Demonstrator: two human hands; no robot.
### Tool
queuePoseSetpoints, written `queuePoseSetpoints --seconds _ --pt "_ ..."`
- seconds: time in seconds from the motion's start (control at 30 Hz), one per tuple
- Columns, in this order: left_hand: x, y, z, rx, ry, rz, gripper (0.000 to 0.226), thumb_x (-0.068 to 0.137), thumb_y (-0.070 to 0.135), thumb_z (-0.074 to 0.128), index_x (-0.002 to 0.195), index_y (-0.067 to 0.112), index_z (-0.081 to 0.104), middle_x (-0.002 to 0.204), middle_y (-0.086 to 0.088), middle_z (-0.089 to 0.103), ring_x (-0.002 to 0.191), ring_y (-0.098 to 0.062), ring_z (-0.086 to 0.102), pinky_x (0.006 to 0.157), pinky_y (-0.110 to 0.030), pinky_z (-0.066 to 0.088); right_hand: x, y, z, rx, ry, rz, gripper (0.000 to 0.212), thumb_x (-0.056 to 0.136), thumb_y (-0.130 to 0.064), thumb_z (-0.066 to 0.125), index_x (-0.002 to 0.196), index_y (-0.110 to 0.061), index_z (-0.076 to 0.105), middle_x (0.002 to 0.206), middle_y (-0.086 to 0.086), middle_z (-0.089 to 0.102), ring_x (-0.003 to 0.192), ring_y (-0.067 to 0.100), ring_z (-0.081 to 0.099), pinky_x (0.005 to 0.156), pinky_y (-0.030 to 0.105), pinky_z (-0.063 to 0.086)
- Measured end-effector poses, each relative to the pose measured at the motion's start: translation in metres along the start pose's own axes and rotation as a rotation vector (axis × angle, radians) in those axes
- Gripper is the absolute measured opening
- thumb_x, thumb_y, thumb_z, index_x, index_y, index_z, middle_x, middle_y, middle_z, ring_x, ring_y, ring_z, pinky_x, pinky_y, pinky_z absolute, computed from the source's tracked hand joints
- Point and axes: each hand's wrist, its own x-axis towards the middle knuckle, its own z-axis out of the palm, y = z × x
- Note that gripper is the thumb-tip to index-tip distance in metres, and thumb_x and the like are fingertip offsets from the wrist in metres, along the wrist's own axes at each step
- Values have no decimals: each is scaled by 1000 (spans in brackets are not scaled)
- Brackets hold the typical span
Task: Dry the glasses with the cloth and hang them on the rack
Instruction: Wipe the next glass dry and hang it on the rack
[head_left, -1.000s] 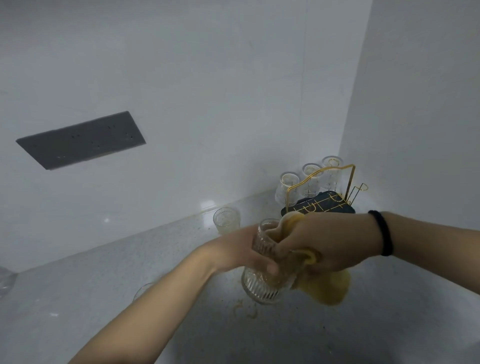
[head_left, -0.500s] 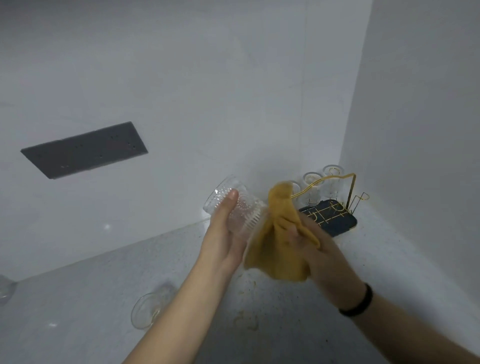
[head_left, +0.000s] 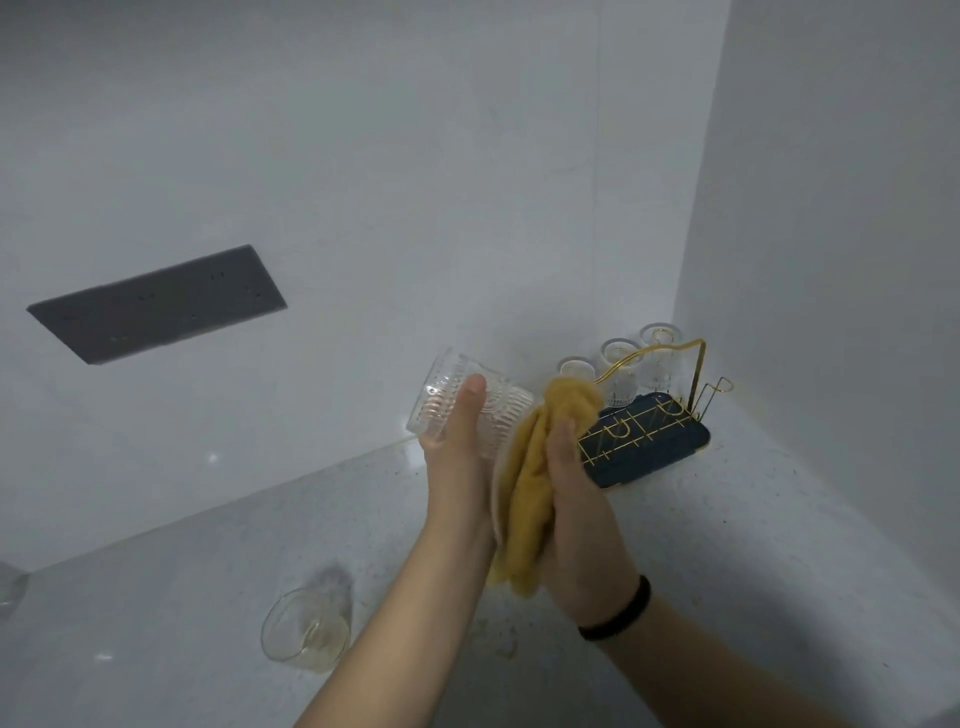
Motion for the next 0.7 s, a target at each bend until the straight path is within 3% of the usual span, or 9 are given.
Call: queuePoseSetpoints --seconds 0.1,0.2,0.33,0.43,0.57,0.63,0.7 --pt "0 -6 2 -11 81 74 109 49 51 94 139 23 39 131 -20 61 119 -39 61 101 -57 47 19 -12 -1 89 72 47 66 85 -65 42 127 -15 55 123 12 63 118 24 57 108 47 37" --pt "4 -6 -2 21 147 64 92 58 57 87 132 27 40 126 -15 64 113 -35 65 98 -54 51 9 -3 2 87 96 128 68 82 -66 49 123 -13 56 118 12 65 118 25 57 105 45 40" --pt "-1 -8 -9 38 7 -48 108 59 61 86 145 13 41 135 -22 58 120 -38 61 103 -55 47 4 -3 -4 4 107 74 57 85 -55 40 119 -13 57 114 9 65 113 20 58 104 41 41" --pt "-9 -13 1 22 57 34 69 70 44 85 125 18 53 122 -21 64 116 -39 62 102 -57 47 19 -13 -8 88 170 62 54 93 -52 36 117 -10 58 108 13 66 112 25 59 102 42 42" --pt "-9 -6 5 113 103 132 98 61 56 85 139 17 42 130 -11 60 116 -31 62 101 -52 49 8 1 -7 124 115 98 47 94 -47 37 107 -8 60 98 9 67 101 19 63 97 38 47" --pt "-13 -5 6 194 143 199 70 72 49 80 127 23 46 119 -6 61 111 -27 62 100 -49 50 8 0 -7 111 118 93 45 94 -46 37 99 -10 63 92 7 69 94 17 65 87 34 51" --pt "-22 -6 12 161 -3 213 29 82 33 76 98 23 54 96 -4 64 95 -27 65 91 -47 54 16 -11 -12 106 122 52 50 93 -51 37 99 -8 64 94 11 70 94 22 66 88 39 51"
